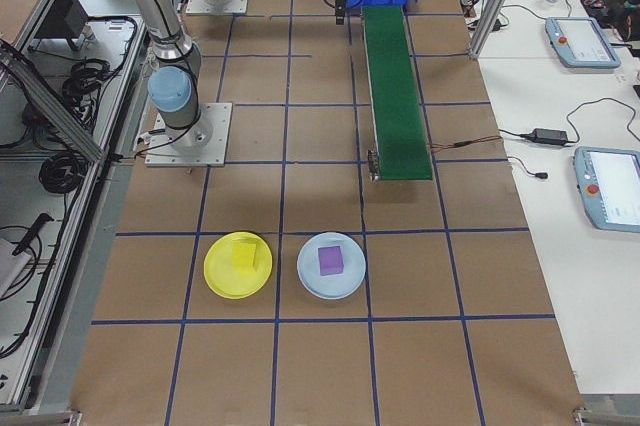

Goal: Move block left to right into plate

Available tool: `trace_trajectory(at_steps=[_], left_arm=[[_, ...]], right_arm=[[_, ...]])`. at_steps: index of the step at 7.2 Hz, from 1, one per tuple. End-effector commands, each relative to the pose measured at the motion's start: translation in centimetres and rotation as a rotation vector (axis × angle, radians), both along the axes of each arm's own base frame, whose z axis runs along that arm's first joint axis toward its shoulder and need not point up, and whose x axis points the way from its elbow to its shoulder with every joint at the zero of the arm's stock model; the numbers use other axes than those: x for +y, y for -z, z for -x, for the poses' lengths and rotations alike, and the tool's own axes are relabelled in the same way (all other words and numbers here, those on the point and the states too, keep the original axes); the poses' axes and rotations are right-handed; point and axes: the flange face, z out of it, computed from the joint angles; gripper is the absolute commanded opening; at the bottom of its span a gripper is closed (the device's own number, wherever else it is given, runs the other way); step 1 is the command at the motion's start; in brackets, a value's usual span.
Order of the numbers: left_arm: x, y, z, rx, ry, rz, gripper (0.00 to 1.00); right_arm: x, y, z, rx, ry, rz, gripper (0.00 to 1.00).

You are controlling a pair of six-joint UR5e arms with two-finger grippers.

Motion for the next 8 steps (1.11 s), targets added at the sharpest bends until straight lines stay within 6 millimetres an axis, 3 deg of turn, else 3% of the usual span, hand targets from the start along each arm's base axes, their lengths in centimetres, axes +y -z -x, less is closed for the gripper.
trace_trajectory(at_steps=[1, 4, 8], left_arm=[[-0.27, 0.30, 0.10, 0.002, 0.001, -0.002, 1.00], [-0.39, 0.44, 0.11, 0.002, 0.001, -0.003, 1.00], [-0.20, 0.46, 0.24, 0.001, 0.004, -0.011, 1.00]], right_arm=[[0.12, 0.62, 0.23, 0.015, -0.095, -0.037, 1.00], [-0.08, 0.59, 1.22, 0.070, -0.093, -0.035, 1.00], [-0.01, 0.72, 0.91, 0.061, -0.085, -0.034, 1.00]])
